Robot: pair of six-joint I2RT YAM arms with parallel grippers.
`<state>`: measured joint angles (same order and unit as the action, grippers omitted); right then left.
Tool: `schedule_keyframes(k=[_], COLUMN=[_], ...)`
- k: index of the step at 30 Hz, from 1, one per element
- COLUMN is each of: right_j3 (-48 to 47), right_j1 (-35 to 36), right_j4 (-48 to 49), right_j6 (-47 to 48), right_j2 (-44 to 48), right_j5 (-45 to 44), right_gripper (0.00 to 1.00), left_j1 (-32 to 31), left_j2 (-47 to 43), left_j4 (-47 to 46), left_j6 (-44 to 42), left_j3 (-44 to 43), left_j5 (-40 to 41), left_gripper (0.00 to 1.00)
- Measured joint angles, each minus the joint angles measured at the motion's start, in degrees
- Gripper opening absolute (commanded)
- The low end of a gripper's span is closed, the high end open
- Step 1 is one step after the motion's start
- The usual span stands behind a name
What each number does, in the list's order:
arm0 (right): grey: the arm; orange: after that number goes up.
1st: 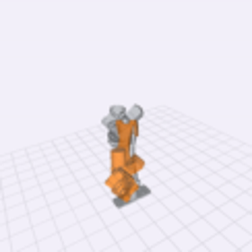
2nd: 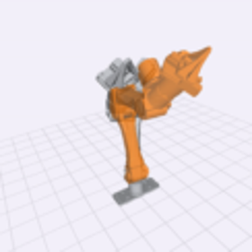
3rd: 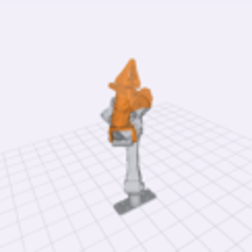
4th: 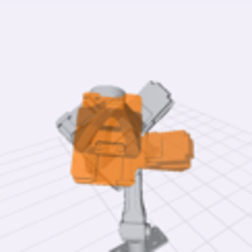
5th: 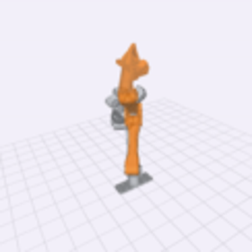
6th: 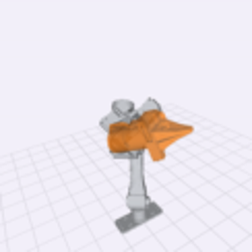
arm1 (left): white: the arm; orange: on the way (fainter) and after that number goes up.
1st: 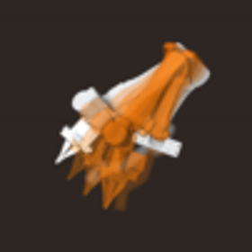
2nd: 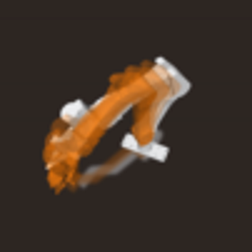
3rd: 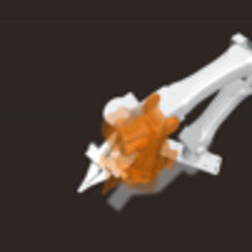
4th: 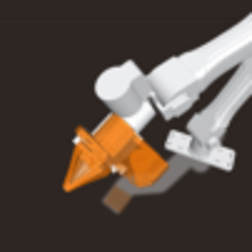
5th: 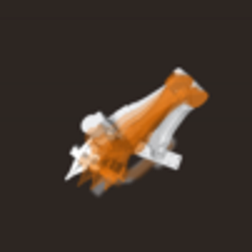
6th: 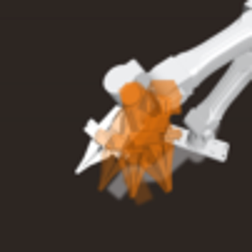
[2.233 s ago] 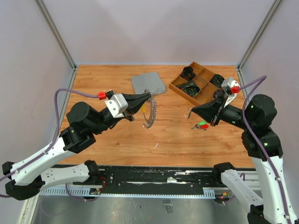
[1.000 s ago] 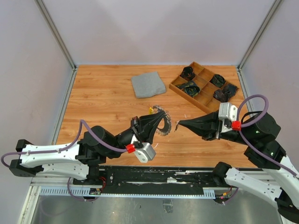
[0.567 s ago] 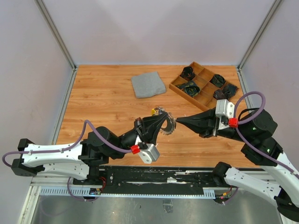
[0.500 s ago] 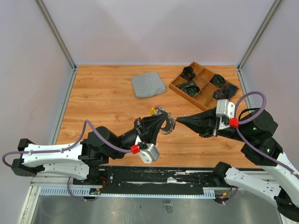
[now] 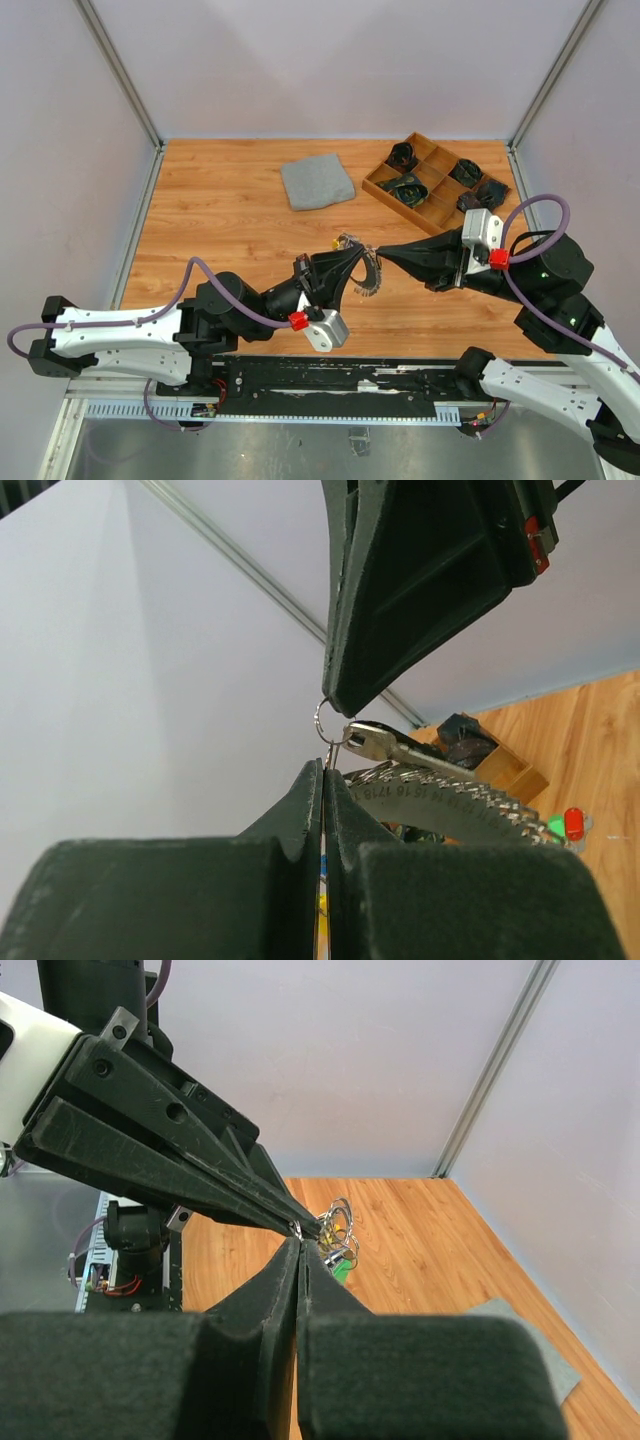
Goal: Put the keys on the keyring
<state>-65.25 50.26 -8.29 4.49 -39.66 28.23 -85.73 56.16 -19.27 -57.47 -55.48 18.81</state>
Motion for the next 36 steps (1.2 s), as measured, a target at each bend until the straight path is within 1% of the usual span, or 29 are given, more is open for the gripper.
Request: schedule_keyframes(k=[13, 28, 36], right_j3=[0.09, 0.31, 0.33], right_j1=[0.00, 0.00, 0.00], right_j4=[0.63, 1.60, 2.40], right_j6=[-0.17, -2.01, -2.75], right_j2=[0.15, 0.74, 0.76], right_j5=[-1.84, -3.13, -2.75], right_gripper=[0.01, 0.01, 0.01], left_j1=[-0.02, -0.02, -0.02], left_j2=[0.26, 1.20, 2.71], left_j4=[-0.31, -4.81, -5.07], left_j6=[1.27, 7.63, 9.40], left_j3=[-0.02, -0.02, -0.02], left_j5=[0.22, 2.56, 3.28], left_gripper=[0.01, 0.00, 0.00])
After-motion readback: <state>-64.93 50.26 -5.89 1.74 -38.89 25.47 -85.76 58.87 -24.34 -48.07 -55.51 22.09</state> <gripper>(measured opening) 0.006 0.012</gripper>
